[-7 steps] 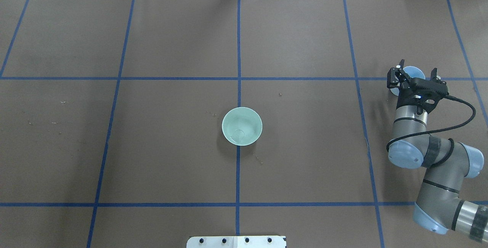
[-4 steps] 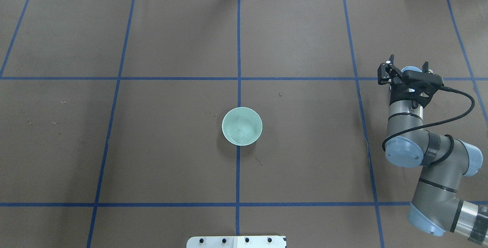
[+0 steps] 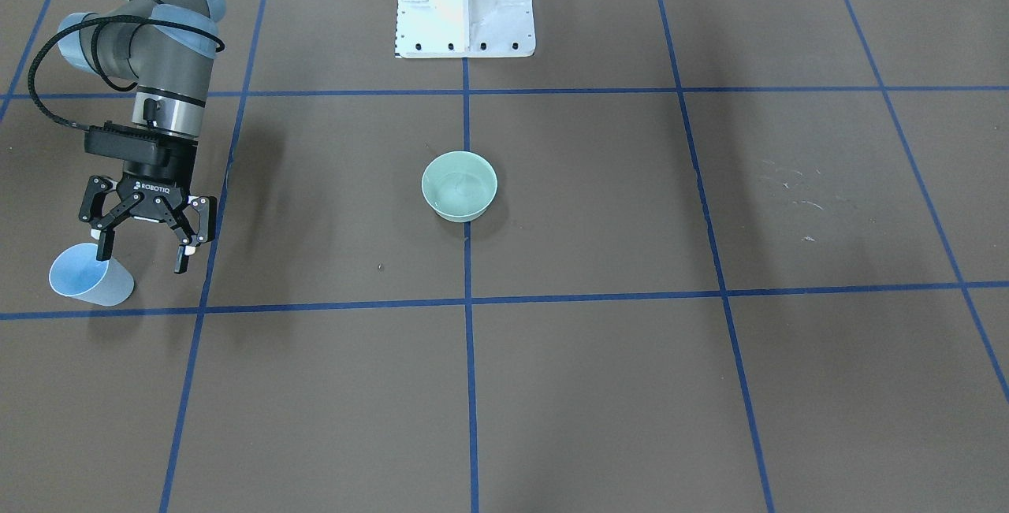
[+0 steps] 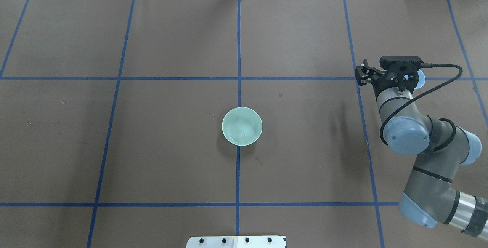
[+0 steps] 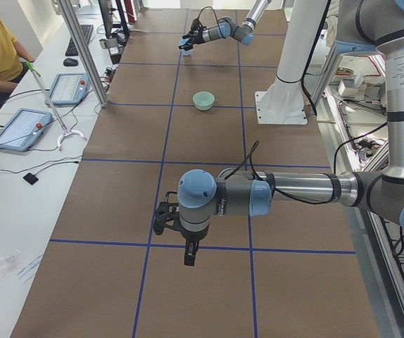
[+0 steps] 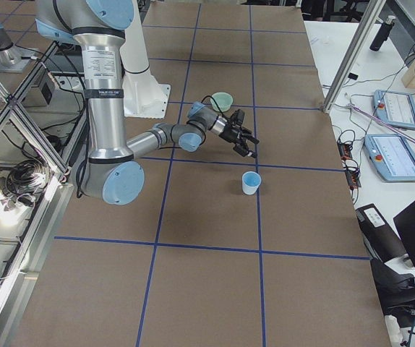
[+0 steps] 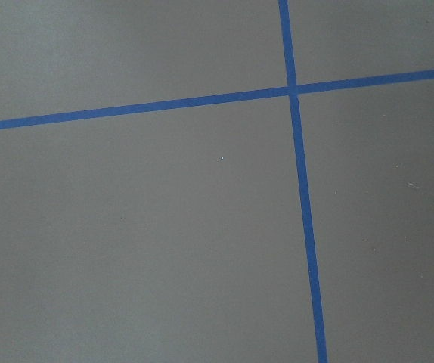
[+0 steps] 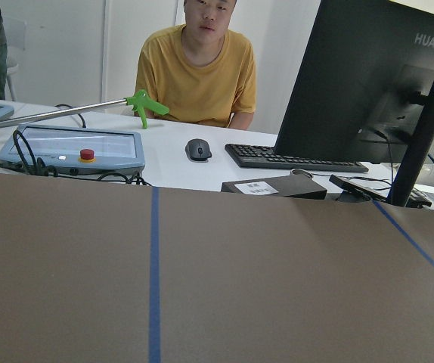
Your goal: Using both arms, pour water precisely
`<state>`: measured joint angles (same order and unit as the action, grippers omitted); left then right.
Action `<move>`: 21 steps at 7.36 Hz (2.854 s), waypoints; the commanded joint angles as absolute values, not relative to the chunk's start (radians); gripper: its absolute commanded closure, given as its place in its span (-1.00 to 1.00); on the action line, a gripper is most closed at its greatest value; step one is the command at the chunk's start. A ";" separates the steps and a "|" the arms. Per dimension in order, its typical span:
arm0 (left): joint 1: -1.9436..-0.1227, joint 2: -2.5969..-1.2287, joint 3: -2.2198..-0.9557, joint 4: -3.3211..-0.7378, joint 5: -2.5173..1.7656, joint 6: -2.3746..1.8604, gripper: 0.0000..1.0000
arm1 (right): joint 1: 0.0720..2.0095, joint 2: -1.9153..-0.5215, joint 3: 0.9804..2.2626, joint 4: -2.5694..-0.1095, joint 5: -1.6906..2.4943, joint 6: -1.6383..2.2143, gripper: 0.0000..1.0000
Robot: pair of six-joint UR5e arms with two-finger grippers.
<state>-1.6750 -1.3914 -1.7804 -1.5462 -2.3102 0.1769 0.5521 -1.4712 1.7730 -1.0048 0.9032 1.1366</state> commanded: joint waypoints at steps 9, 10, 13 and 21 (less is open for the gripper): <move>-1.651 -1.489 -1.848 -1.542 -2.384 -0.004 -1.00 | 1.437 -1.454 1.718 -1.283 2.185 -0.058 -1.00; -1.622 -1.509 -1.864 -1.542 -2.385 -0.008 -1.00 | 1.519 -1.468 1.679 -1.317 2.253 -0.168 -1.00; -1.491 -1.587 -1.914 -1.540 -2.414 -0.144 -1.00 | 1.624 -1.579 1.597 -1.312 2.304 -0.259 -1.00; -1.014 -1.876 -1.902 -1.615 -2.294 -0.423 -1.00 | 1.654 -1.617 1.572 -1.534 2.298 -0.269 -0.98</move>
